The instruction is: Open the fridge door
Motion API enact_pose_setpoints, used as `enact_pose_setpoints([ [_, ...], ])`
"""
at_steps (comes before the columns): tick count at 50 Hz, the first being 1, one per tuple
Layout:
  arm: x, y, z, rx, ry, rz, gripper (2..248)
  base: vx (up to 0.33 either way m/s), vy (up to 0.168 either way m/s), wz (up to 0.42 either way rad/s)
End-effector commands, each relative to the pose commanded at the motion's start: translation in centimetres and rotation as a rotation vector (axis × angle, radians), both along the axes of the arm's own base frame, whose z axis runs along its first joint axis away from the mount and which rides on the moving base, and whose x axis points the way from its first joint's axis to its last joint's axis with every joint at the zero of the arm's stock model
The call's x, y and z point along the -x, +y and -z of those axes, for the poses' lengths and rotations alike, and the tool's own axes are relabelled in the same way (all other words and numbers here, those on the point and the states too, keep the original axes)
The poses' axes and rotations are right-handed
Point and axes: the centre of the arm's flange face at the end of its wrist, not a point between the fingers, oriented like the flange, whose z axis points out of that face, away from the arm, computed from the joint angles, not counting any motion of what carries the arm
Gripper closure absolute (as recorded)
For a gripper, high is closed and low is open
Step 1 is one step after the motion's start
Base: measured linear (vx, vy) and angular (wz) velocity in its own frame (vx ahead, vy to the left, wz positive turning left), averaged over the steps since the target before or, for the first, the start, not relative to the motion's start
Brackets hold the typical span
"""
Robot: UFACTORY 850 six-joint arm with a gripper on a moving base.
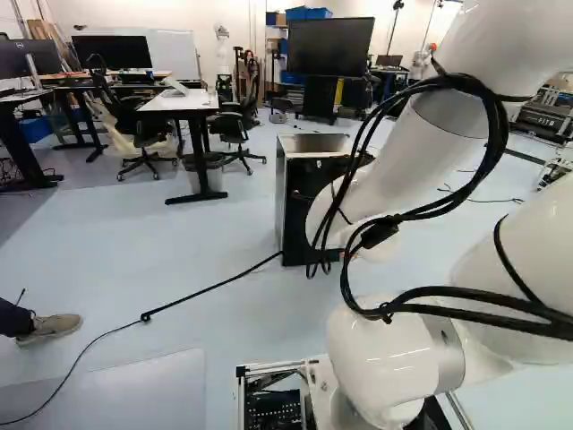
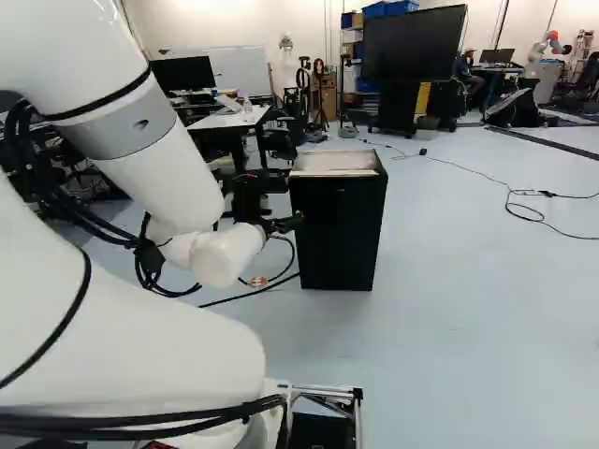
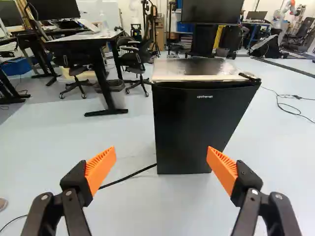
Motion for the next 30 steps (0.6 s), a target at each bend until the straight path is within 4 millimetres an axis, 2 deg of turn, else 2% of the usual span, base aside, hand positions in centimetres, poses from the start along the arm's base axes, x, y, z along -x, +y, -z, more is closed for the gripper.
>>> enact_pose_setpoints([
  [30, -3.5, 0.2, -0.4, 0.0, 0.012, -0.007, 3, 0.0, 0.0, 0.0],
])
